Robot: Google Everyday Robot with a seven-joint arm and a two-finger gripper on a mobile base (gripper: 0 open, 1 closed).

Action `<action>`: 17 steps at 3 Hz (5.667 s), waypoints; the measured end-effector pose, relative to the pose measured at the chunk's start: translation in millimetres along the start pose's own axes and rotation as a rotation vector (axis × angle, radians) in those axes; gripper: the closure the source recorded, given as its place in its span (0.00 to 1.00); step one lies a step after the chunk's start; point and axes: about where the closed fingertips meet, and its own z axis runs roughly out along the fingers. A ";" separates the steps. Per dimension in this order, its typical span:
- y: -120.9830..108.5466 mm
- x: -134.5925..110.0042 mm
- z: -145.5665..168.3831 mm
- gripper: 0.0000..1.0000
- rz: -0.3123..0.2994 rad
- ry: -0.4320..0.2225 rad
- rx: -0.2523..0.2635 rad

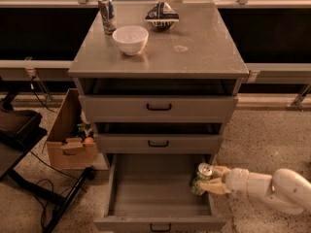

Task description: Pick green can from bottom drawer and place on counter

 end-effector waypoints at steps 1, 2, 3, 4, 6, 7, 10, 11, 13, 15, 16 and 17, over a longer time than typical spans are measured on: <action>-32.5 -139.1 -55.0 1.00 0.047 0.076 0.094; -45.6 -200.1 -105.0 1.00 0.069 0.089 0.188; -35.2 -229.0 -135.1 1.00 0.042 0.083 0.224; -34.9 -229.9 -136.8 1.00 0.038 0.083 0.227; -44.7 -322.3 -166.8 1.00 -0.034 0.081 0.330; -69.3 -399.9 -180.0 1.00 -0.058 0.044 0.405; -193.6 -507.7 -104.2 1.00 0.030 -0.078 0.413; -222.5 -495.5 -58.7 1.00 0.068 -0.034 0.400; -246.2 -465.4 -11.9 1.00 0.095 0.069 0.397; -246.1 -466.0 -11.9 0.64 0.095 0.069 0.397; -246.1 -466.0 -11.9 0.41 0.095 0.069 0.397; -246.1 -465.9 -11.9 0.17 0.095 0.069 0.397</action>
Offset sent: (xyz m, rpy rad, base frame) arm 0.0665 -0.0894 0.3079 -0.1455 0.0376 -0.3055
